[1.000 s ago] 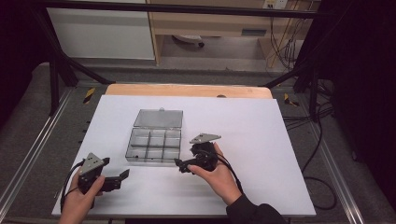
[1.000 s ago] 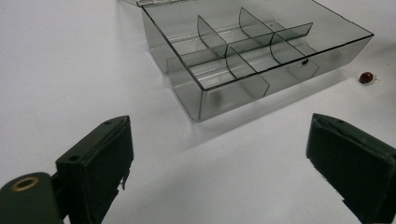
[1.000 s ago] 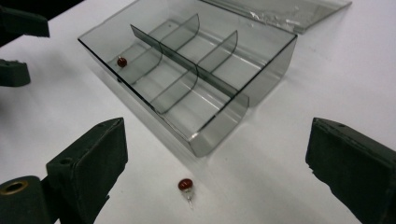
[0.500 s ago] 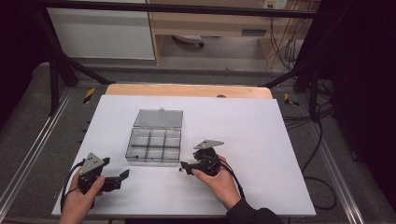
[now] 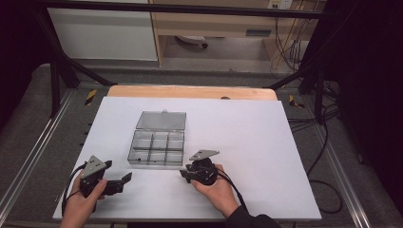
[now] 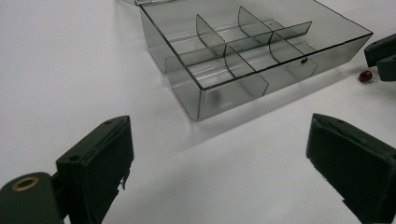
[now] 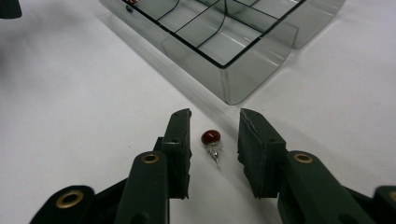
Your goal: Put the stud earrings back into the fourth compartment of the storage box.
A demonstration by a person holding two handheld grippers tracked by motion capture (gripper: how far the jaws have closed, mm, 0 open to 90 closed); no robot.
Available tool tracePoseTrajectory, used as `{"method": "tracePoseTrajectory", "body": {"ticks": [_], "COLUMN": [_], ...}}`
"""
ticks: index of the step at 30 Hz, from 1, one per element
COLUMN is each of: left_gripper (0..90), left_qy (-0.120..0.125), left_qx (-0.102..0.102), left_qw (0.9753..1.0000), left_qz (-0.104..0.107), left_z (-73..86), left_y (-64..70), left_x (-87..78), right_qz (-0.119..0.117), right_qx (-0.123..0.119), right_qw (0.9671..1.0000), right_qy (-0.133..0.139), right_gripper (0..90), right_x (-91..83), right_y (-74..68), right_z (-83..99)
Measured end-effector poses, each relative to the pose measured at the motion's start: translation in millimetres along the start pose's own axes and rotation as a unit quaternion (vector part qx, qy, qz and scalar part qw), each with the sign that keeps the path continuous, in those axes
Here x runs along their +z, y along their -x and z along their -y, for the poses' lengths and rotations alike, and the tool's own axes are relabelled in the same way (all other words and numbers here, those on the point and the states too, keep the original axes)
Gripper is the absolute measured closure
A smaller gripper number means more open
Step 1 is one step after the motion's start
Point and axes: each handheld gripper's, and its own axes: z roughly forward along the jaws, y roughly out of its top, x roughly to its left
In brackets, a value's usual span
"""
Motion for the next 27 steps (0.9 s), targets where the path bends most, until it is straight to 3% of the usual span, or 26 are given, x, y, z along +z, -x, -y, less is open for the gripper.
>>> {"method": "tracePoseTrajectory", "body": {"ticks": [14,27], "left_gripper": [7.6,7.6], "left_qy": [0.0,0.0], "left_qx": [-0.003,-0.003], "left_qw": [1.0,1.0], "left_qz": [0.001,0.001], "left_z": [0.2,0.3], "left_y": [-0.1,0.1], "left_x": [0.2,0.1], "right_qz": [0.015,-0.018], "right_qx": [-0.031,-0.007], "right_qw": [0.9994,0.9997], "right_qy": [-0.003,0.015], "right_gripper": [79.5,79.5], "right_x": [7.8,-0.4], "right_y": [-2.5,0.6], "right_z": [2.2,-0.4]}}
